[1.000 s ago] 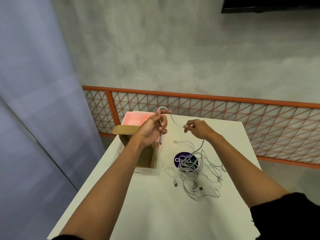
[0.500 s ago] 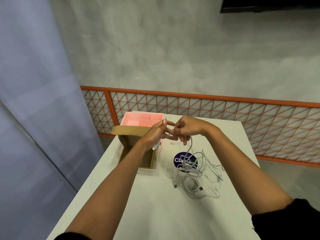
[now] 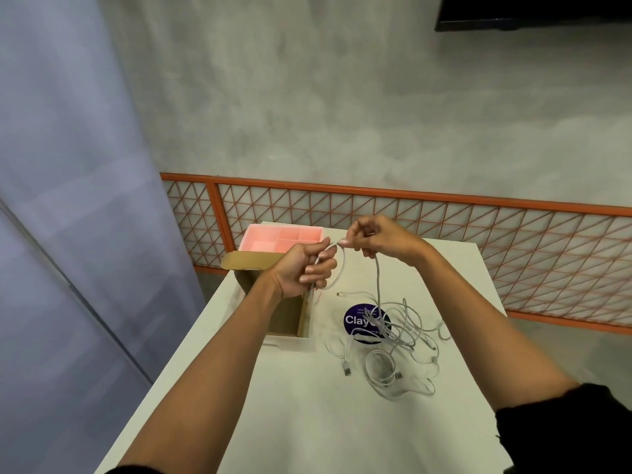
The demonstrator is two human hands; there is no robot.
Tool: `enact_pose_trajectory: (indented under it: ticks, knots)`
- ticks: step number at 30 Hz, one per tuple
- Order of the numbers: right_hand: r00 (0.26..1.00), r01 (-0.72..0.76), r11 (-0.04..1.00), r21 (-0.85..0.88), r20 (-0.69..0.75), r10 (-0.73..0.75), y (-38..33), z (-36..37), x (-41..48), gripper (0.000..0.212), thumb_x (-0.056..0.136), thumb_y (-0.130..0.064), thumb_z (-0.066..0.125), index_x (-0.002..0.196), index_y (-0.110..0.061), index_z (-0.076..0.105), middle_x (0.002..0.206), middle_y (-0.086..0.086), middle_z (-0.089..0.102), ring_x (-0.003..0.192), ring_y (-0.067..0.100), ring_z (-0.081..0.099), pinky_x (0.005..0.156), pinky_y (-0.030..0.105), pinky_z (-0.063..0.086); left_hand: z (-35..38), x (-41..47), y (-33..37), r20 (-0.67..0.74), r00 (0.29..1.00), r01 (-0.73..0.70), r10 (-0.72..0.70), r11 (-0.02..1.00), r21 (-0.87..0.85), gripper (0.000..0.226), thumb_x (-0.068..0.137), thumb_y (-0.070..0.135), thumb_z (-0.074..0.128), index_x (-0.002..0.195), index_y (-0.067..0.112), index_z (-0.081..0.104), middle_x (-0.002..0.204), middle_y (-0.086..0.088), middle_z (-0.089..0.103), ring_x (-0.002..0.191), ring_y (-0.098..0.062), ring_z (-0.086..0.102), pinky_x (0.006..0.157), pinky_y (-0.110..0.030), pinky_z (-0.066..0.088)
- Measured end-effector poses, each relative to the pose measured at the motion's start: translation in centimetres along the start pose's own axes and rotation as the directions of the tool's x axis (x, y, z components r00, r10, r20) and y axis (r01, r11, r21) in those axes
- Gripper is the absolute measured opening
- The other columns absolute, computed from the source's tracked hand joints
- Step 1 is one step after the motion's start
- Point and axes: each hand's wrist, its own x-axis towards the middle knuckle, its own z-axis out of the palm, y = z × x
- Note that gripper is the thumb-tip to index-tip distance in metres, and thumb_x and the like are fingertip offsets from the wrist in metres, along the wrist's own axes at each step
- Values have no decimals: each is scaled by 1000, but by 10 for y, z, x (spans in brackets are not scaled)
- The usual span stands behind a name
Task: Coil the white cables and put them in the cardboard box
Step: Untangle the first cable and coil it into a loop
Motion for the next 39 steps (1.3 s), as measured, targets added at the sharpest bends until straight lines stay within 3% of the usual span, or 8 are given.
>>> enact_pose_trajectory:
  ticks: [5,11,17,22,26,30,34,39]
  knots:
    - [979,-80,992,92,193,61,4,7,-4,22,94,-23,56,90,-4,66,76,-1,61,58,8,51,59,20,43,-4,4,-1,-13,999,41,-42,996,-85,42,100,32,32,62,15,39,50,3,30,38,-5,27,35,-16,14]
    - [995,-100,990,95,30,98,3,11,-2,28,94,-26,57,70,-13,56,54,-8,47,53,9,39,53,21,34,2,7,-6,-323,944,-54,61,998,32,38,101,34,36,78,8,51,52,4,33,47,-7,32,46,-18,34]
    - [995,-84,992,97,-40,89,6,18,3,31,92,-34,59,70,-13,55,58,-2,43,54,11,36,52,21,34,4,9,-10,-290,949,-132,126,991,-2,33,103,28,32,77,13,47,50,9,29,41,-3,23,41,-16,21]
    - [1000,13,970,244,24,-19,23,11,-2,20,96,-27,52,87,-12,60,76,0,58,71,11,55,76,26,48,0,9,3,-255,941,-236,220,971,-34,32,103,27,30,78,15,46,48,11,29,39,-1,21,40,-17,13]
    - [995,-63,981,185,84,48,51,23,-10,29,100,-31,41,90,-14,61,93,4,69,92,12,65,92,33,47,2,11,20,-239,921,-335,306,938,-88,32,103,26,29,80,14,47,47,11,30,38,0,24,37,-14,19]
    - [997,-75,978,193,14,74,57,29,-10,34,103,-32,35,95,-10,60,76,6,66,75,14,64,80,35,51,6,15,26,-218,919,-356,329,930,-95,31,103,26,30,89,10,53,45,10,30,37,0,24,37,-14,18]
    - [971,-5,987,158,-237,43,43,24,-3,31,104,-26,34,92,-8,56,58,5,52,50,12,50,56,22,45,8,15,24,-174,931,-345,322,931,-121,34,101,27,31,103,6,58,43,9,29,37,-3,18,39,-16,12]
    - [955,-161,985,-63,-263,139,52,27,-4,35,103,-27,34,79,-10,53,56,5,50,46,15,44,49,20,38,2,17,27,-191,922,-356,336,931,-82,31,102,28,32,88,11,53,43,9,32,35,-1,25,34,-13,21]
